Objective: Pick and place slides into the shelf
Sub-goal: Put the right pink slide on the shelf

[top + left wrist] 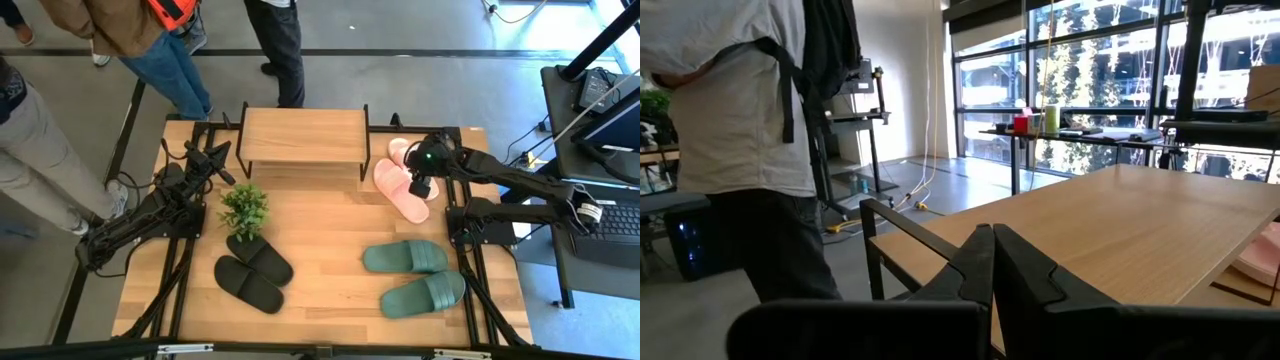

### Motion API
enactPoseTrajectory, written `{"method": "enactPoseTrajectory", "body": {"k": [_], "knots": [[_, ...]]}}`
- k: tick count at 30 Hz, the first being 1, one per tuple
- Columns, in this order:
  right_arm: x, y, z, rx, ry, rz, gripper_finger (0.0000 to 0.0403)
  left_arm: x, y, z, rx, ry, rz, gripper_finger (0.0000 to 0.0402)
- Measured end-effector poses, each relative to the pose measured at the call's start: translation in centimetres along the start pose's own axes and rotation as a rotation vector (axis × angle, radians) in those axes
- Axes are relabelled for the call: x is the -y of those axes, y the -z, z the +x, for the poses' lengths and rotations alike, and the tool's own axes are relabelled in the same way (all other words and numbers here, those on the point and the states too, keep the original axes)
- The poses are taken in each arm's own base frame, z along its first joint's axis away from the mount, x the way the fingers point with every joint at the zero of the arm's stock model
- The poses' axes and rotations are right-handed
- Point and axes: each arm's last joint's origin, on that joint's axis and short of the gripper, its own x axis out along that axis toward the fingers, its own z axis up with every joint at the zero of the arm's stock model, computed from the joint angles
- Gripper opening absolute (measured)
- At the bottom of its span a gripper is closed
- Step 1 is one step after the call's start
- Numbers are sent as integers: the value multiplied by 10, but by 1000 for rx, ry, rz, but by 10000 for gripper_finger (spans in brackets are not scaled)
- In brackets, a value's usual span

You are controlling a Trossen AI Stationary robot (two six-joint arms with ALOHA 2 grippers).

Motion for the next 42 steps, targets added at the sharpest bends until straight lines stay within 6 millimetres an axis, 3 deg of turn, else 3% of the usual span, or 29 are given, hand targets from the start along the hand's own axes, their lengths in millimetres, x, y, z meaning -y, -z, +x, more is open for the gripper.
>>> {"method": "enactPoseTrajectory", "body": {"k": [8,18,25,35,42], "knots": [[0,-1,16,-83,21,-227,184,0,0,0,0,0,0,0],[3,-7,40,-209,150,-243,184,0,0,0,-1,0,0,0],[1,-5,55,-279,128,-255,184,0,1,0,-9,1,2,0],[18,3,70,-336,151,-174,182,0,1,0,-9,1,2,0],[29,6,73,-328,178,-118,158,0,1,0,-9,1,2,0]]}}
